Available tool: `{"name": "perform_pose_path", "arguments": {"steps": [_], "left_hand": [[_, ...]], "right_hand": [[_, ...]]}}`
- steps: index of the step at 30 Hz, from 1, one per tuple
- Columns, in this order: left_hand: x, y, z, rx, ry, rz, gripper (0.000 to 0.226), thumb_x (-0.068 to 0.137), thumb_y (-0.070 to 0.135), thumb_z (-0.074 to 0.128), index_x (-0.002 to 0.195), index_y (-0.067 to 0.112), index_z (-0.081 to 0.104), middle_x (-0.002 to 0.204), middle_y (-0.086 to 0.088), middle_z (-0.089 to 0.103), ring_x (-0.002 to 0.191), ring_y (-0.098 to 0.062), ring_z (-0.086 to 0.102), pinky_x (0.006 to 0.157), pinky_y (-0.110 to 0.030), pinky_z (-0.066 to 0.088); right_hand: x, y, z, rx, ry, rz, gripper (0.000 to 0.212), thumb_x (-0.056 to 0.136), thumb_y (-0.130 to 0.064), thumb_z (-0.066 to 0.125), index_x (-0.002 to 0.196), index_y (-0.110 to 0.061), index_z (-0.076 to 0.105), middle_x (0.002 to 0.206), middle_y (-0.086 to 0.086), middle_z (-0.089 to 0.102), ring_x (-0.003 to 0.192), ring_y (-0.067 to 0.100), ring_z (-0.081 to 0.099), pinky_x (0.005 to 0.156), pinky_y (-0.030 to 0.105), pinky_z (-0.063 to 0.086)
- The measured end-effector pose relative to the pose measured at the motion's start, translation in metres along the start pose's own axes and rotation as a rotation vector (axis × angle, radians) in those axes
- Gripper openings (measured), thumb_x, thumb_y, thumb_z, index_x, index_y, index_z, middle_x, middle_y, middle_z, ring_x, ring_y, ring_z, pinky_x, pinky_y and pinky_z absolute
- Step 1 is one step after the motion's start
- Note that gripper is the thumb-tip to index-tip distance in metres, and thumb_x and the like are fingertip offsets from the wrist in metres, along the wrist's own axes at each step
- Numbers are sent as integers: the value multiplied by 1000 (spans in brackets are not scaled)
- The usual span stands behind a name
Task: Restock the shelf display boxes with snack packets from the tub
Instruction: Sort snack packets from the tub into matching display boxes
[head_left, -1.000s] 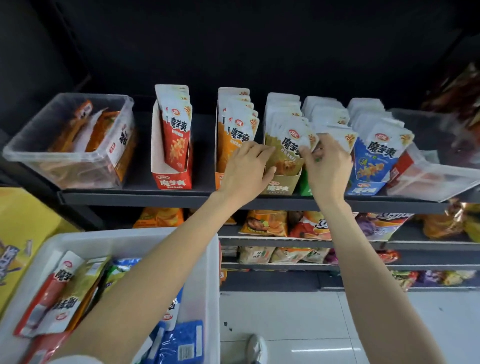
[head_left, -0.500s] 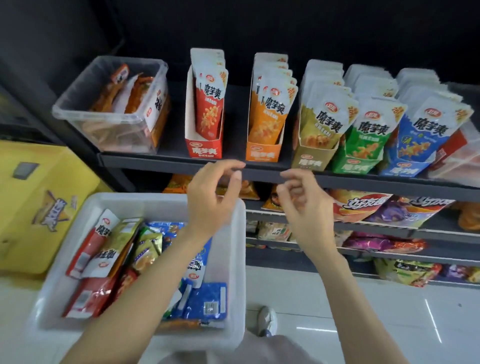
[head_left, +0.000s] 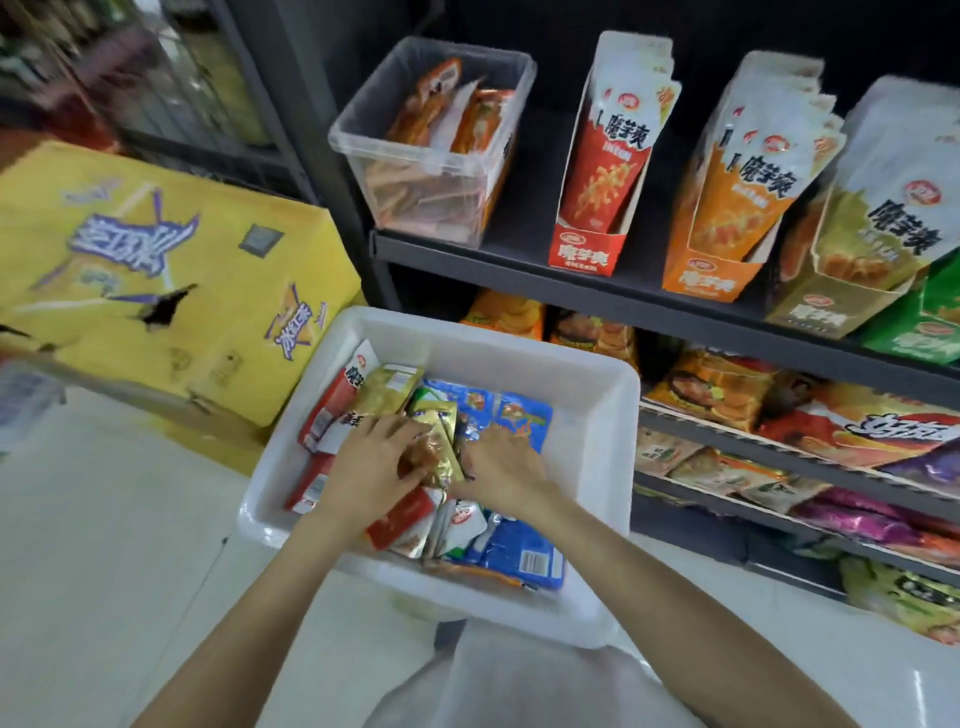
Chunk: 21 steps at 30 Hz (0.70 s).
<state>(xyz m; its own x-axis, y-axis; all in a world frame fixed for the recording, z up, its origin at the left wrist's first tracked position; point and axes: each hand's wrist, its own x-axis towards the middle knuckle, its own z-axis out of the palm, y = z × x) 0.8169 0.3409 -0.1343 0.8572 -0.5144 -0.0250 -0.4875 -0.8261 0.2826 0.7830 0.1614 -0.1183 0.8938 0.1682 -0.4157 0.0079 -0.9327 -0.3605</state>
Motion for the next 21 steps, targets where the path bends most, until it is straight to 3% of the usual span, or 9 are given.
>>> {"name": "perform_pose_path", "arguments": {"steps": [2, 5, 7, 8, 10, 11, 13, 16, 21], "left_hand": [[3, -1, 0, -21, -10, 81, 54, 65, 25, 83, 116, 21, 64, 117, -4, 61, 103, -32, 56, 87, -43, 50], [12, -6, 2, 19, -27, 262, 60, 70, 33, 78, 124, 22, 57, 134, 0, 51, 124, -27, 44, 102, -44, 37], [23, -3, -1, 77, -1, 363, 52, 72, 38, 76, 118, 19, 59, 128, 0, 57, 125, -24, 44, 108, -40, 29], [27, 1, -6, 89, 29, 378, 45, 72, 38, 77, 110, 17, 62, 115, -2, 64, 116, -24, 53, 105, -36, 32], [35, 10, -16, -25, 66, 295, 34, 75, 39, 76, 99, 17, 64, 86, 1, 70, 86, -21, 66, 85, -33, 47], [38, 17, -22, -167, 31, 202, 31, 78, 41, 73, 98, 20, 62, 78, 5, 70, 76, -18, 67, 75, -32, 50], [41, 30, -30, -523, -96, 2, 22, 82, 40, 69, 95, 25, 59, 73, 5, 71, 67, -13, 68, 68, -32, 52], [44, 50, -33, -888, -132, -147, 14, 83, 22, 72, 90, 23, 60, 83, -3, 73, 66, -20, 71, 65, -36, 55], [48, 73, -39, -990, -123, -217, 16, 79, 22, 74, 90, 23, 63, 86, 3, 73, 78, -16, 70, 69, -30, 56]], "right_hand": [[4, -5, 10, 76, -5, 18, 27, 86, -34, 64, 71, -14, 52, 100, 15, 55, 111, 31, 45, 73, 37, 38], [6, -1, 11, 242, 79, 30, 16, 87, -24, 63, 73, -20, 56, 92, 5, 57, 102, 28, 54, 70, 33, 42], [1, 3, -1, 321, 167, 52, 3, 88, -24, 60, 85, -24, 62, 93, -1, 64, 97, 23, 60, 78, 36, 48], [-3, 6, -10, 375, 228, 72, 2, 87, -26, 62, 87, -26, 63, 95, -2, 68, 96, 21, 61, 82, 36, 49], [-15, 15, -33, 512, 371, 120, 5, 84, -29, 67, 83, -29, 62, 92, -2, 70, 89, 16, 63, 81, 33, 49], [-22, 22, -44, 576, 450, 142, 8, 84, -29, 68, 84, -29, 60, 89, -4, 70, 85, 15, 63, 79, 32, 49], [-35, 34, -63, 745, 584, 172, 14, 84, -25, 71, 92, -26, 60, 86, -7, 68, 81, 12, 64, 76, 29, 51], [-47, 48, -76, 1002, 602, 196, 24, 85, -15, 70, 106, -19, 59, 87, 4, 70, 69, 2, 66, 66, 20, 53], [-59, 55, -80, 1170, 538, 203, 26, 86, -16, 69, 109, -12, 58, 85, 7, 73, 69, 9, 69, 54, 18, 50]]}}
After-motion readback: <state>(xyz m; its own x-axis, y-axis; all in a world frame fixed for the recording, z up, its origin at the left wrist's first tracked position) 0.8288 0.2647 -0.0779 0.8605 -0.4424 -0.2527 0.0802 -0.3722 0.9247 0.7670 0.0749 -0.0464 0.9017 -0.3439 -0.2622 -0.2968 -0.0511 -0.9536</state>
